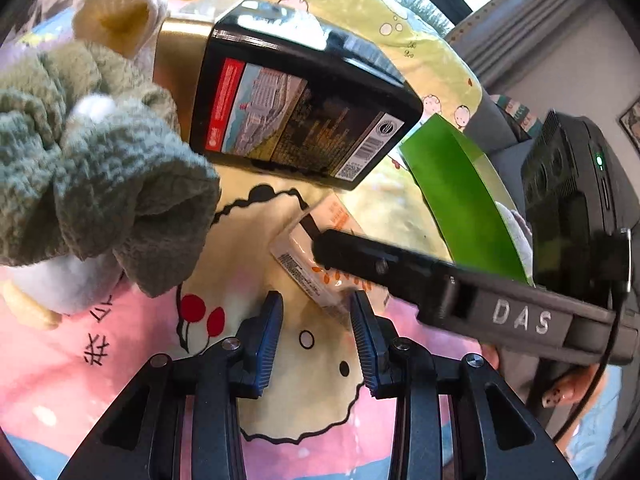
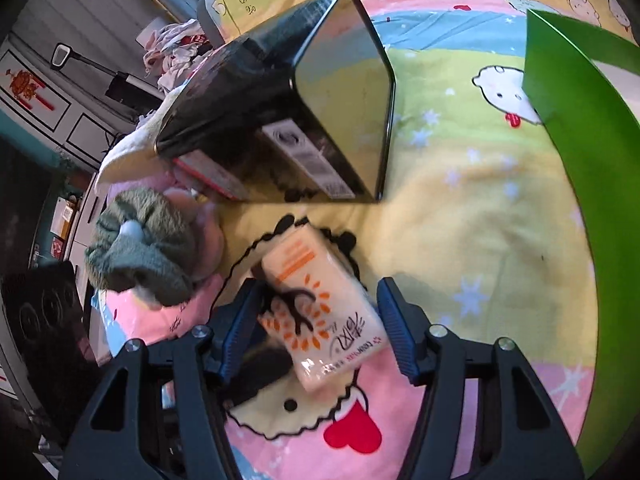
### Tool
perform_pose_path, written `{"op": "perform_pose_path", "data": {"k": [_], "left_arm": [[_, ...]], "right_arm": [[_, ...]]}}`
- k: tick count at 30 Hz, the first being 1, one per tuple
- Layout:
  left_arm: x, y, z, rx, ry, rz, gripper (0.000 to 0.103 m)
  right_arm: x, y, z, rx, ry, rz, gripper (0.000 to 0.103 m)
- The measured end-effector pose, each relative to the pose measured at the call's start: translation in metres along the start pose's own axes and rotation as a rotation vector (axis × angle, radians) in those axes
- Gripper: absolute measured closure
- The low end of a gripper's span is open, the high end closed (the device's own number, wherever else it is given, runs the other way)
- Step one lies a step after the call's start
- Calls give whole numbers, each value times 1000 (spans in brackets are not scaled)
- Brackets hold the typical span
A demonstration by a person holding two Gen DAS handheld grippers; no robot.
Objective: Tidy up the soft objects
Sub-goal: 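Carry the white tissue pack into the green box and release it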
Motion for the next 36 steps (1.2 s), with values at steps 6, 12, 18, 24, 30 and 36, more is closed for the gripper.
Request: {"op": "perform_pose_path", "data": {"k": [6,12,18,24,30,36], "left_arm": [[13,2,4,21,81,47,76],[37,-5,10,52,140,43,76],[80,-10,16,108,275,36,76],[117,-12,29,134,382,20,76],[153,-12,40,162,461,0,76],[179,-6,44,160,491,-45,76]], "right_arm": [[5,-6,-7,29,83,40,48],[20,-38,-14,112,157,77,54],[29,-87,-14,251,185,58,54],[52,-132,-13,377,241,45,54],[70,-169,-10,483,286,33,54],[87,-189,-8,552,340,40,53]]}}
Point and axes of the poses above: each gripper's, at about its wrist camera, not at the fingertips, and y roughly the way its jaws point, x to its right, z to its top, the point moved 8 cm from there along y, roughly the way its jaws point, and after that the axes turned 5 degrees about -z, right-handed, at the moved point
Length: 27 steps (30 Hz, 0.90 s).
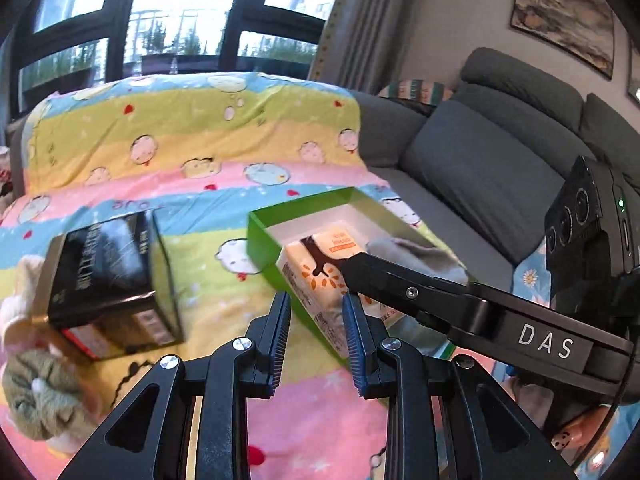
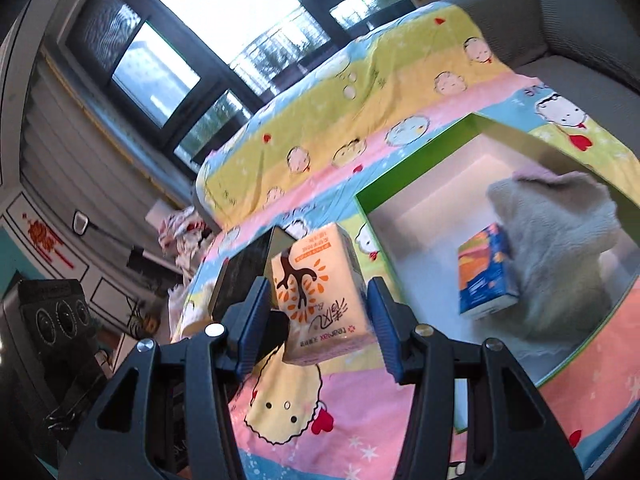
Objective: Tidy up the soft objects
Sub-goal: 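Carry the white tissue pack into the green box and release it, then move the right gripper back toward the green plush toy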
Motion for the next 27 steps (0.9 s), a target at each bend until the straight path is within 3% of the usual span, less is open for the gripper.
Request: {"op": "perform_pose_path", "data": {"k": [17,19,21,24,27], "left_arm": [[48,54,16,-56,56,-71,76],[56,62,13,-86,48,-136,76],[60,69,10,-111,41,-153,76],[59,80,7,-124,48,-109,76],[54,82,2,-141,30,-102,76]], "right_arm": [[58,-17,21,94,174,-60,53],[58,-16,21,86,184,-16,55],[56,-15,22,87,209,47,57],[70,-13,22,100,207,-115,55],[82,-9,18,73,240,-128,55]]}}
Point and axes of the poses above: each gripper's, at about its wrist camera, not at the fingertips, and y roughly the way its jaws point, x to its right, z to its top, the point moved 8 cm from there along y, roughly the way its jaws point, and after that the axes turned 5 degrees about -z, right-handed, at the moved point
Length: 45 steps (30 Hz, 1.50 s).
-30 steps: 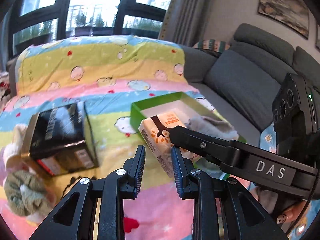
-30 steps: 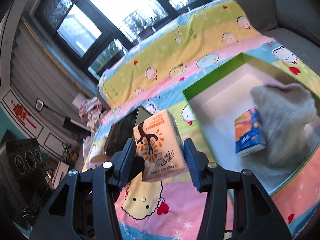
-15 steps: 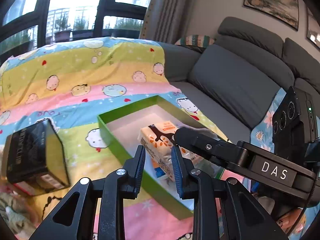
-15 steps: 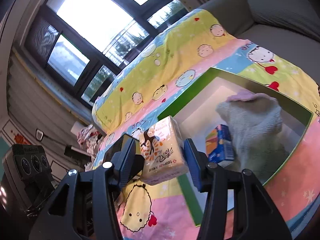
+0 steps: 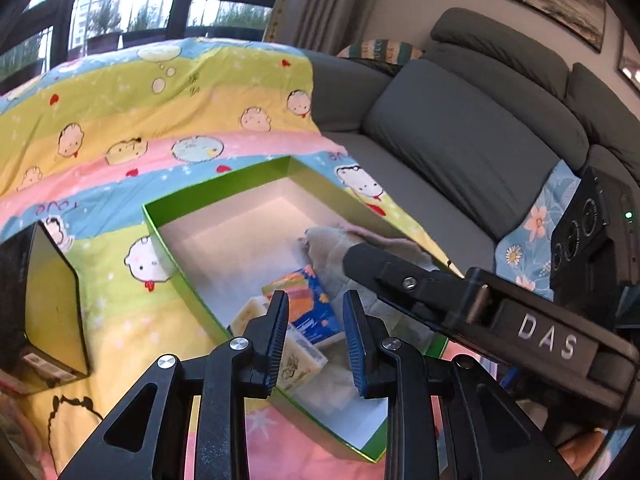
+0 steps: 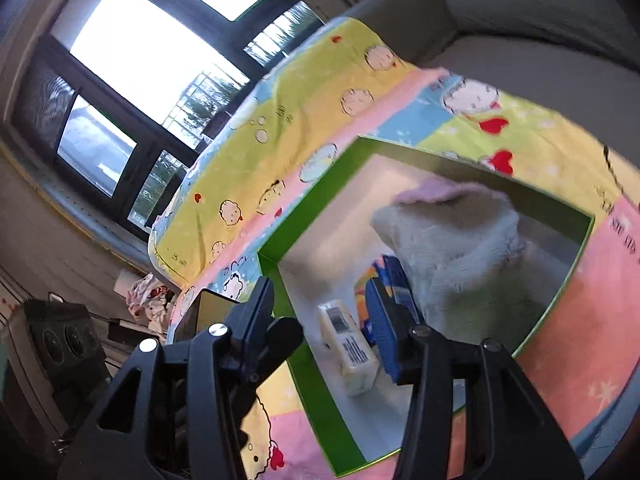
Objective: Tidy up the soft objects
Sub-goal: 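Move the right gripper back toward the green plush toy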
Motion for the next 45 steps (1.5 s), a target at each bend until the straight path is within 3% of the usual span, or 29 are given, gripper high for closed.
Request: {"op": "perform_pose_path", "data": {"k": [5,12,14,17,19,22,28,34,41,45], "left_arm": [[-12,-10,-3,5,-43,22,76],[-47,-55,-21,30,-114,86,75],[-61,-78,-28,47,-136,110,72],[-84,-114,-40,82,-167,180,65],[-99,-139,-46,112,-200,207,49],[-120,-173,-57,152,-244,246,33],[-154,-224,-88,187,-313,336,31],[-181,-245,-127,191,-347,411,30],[-198,-262,-146,201,-387,424,30],[-207,-256,-155,142,-432,357,30]], "right_arm": [[10,-1,0,4,-6,-67,53],[4,-4,-10,-3,-38,-69,44],[-4,-7,-13,4,-62,-73,31],[-19,-15,-20,20,-93,-37,25],[-31,-20,-25,27,-119,-10,18],[-52,-29,-35,53,-178,-16,10],[-99,-29,-68,28,-295,28,4],[-134,-18,-114,-12,-405,36,3],[-151,1,-166,-91,-489,-4,3],[-153,7,-183,-165,-488,-10,3]]}}
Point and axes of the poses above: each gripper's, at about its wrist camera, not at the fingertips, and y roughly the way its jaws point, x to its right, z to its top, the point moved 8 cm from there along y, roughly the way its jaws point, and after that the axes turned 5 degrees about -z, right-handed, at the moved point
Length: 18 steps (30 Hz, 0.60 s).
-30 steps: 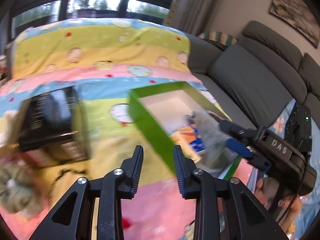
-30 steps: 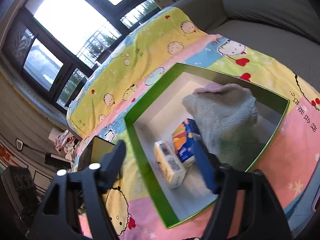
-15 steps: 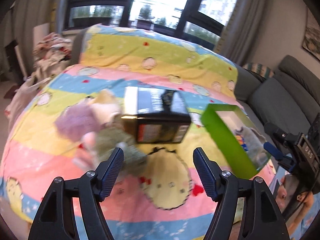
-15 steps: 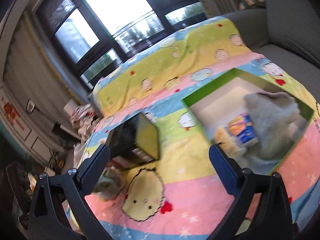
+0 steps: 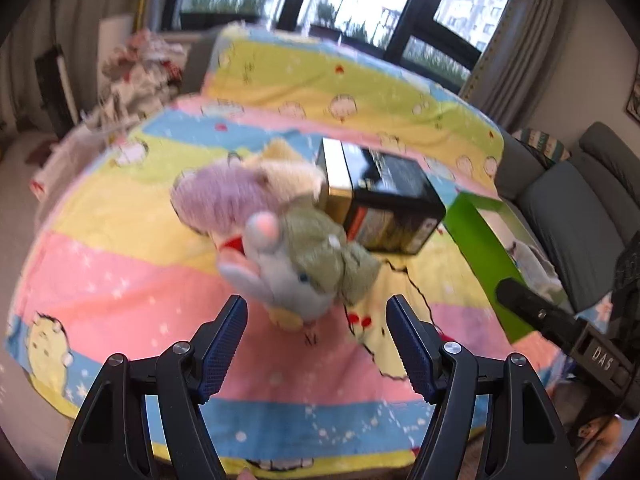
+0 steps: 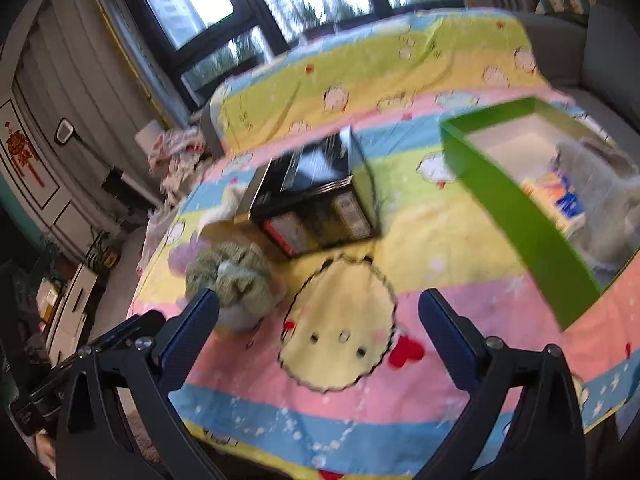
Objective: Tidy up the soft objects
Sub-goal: 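Move the right gripper back toward the green plush toy, then grasp the green plush toy with the right gripper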
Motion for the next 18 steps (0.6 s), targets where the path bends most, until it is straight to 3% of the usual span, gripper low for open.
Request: {"op": "perform_pose_path", "data": {"k": [3,7,12,16,18], "left_arm": [[-6,3,-3,-20,-21,-7,30],[-11,8,-7,-74,-78,-94,31],[-38,-2,1,-10,-89,46,30],[-56,-7,3,9,-125,84,30],[-62,-7,3,8,-143,89,30]], "right_arm": [[-10,5,-5,-41,11,31,4],[-31,22,-7,-76,-17,34,4],[-65,53,-5,-133,-58,102,13],[-84,83,-7,-178,-65,132,16],[-85,99,-10,-206,-68,100,26]]}}
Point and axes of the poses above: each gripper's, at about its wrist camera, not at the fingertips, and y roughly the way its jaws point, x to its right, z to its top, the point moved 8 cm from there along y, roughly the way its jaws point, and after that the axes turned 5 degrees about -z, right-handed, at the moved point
